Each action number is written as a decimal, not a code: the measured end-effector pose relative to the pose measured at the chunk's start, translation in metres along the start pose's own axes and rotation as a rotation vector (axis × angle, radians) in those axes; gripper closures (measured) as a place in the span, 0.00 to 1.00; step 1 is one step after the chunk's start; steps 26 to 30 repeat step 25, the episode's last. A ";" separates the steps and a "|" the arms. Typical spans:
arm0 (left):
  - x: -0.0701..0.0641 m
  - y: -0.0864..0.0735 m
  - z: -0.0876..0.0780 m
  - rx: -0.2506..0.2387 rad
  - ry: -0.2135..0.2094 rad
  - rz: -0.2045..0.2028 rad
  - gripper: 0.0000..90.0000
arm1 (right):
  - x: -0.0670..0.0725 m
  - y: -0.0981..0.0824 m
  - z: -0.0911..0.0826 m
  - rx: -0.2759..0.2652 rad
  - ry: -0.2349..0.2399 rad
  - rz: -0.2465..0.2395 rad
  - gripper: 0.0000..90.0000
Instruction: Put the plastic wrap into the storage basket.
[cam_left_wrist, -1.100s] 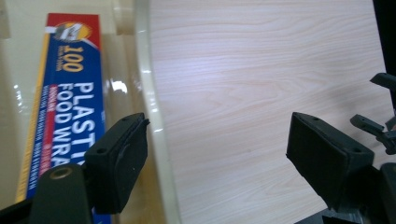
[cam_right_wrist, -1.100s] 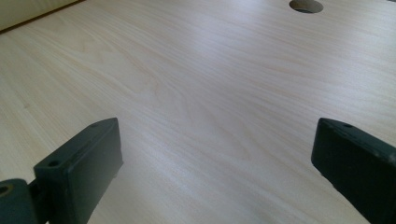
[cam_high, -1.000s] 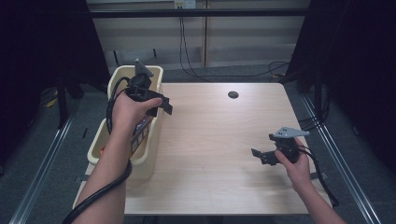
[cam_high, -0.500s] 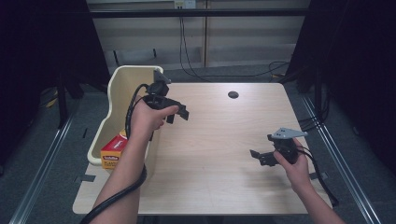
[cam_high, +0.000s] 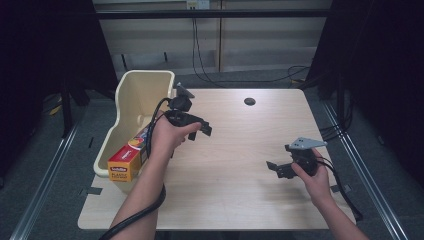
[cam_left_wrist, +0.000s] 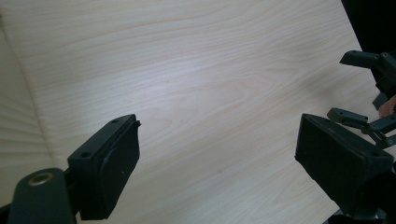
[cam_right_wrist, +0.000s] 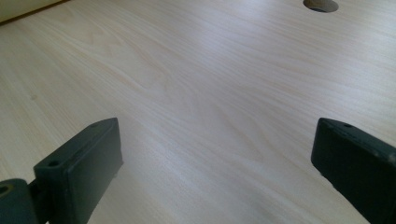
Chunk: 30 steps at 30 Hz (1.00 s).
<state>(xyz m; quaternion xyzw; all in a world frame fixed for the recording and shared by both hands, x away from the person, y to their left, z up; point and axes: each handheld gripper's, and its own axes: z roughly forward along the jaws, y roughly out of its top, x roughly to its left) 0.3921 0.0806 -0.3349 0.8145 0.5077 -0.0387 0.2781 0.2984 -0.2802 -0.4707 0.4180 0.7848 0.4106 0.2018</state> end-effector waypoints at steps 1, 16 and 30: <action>0.000 -0.001 0.004 0.007 -0.013 -0.003 0.15 | 0.000 0.000 -0.001 0.000 0.001 0.001 0.02; -0.006 -0.011 0.042 0.035 -0.021 0.050 0.15 | -0.002 -0.002 0.002 0.010 0.001 -0.002 0.02; -0.009 -0.019 0.053 0.022 -0.027 0.070 0.13 | -0.002 -0.004 0.004 0.018 0.015 -0.007 0.02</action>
